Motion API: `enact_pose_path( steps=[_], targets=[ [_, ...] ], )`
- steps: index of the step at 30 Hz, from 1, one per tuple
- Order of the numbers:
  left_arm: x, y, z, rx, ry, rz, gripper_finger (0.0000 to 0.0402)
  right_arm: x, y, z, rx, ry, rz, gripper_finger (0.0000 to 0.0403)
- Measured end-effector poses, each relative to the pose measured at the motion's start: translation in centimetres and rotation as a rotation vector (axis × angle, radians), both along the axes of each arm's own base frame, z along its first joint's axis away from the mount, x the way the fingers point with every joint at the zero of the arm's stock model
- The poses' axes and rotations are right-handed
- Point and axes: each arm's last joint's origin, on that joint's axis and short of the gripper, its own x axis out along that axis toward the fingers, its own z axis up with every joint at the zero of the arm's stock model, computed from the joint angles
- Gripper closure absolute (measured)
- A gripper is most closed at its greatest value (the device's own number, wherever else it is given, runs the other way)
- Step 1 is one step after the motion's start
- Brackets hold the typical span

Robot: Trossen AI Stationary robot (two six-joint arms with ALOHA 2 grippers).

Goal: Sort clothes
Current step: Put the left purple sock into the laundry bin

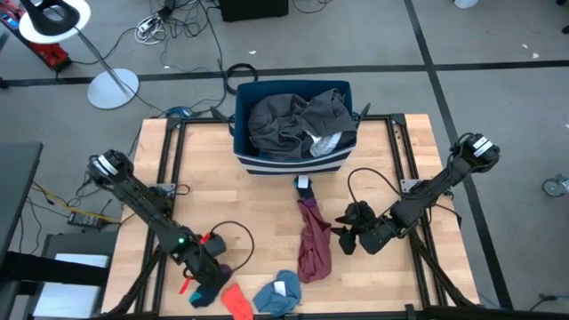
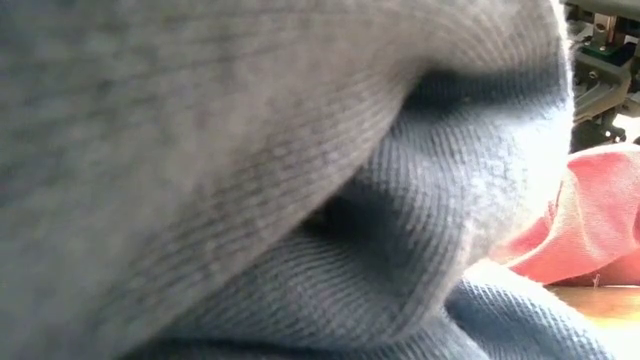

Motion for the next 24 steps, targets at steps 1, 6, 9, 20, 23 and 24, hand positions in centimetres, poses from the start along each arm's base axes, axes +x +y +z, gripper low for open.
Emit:
enact_pose_path(
  steps=[1,6,9,20,23,24],
  targets=[
    [-0.1,0.3,0.5,0.005,-0.012,0.008,0.0399,0.0,0.0,0.0,0.001,-0.002,0.000,0.0204],
    [-0.4,2.2,2.6,0.035,-0.047,0.031,0.0400,0.0,0.0,0.0,0.003,-0.004,0.000,0.0204],
    [-0.6,3.6,3.9,0.063,-0.084,0.054,0.0401,0.0,0.0,0.0,0.002,-0.005,0.000,0.0204],
    [0.8,8.7,9.9,0.309,-0.189,0.076,0.0401,0.0,0.0,0.0,-0.011,-0.006,0.000,0.0204],
    [2.3,9.9,12.4,0.365,-0.260,0.054,0.0401,0.0,0.0,0.0,-0.013,-0.006,0.001,0.0204],
    [2.7,10.4,13.2,0.385,-0.278,0.045,0.0401,0.1,0.0,0.0,-0.016,-0.005,0.003,0.0204]
  ],
)
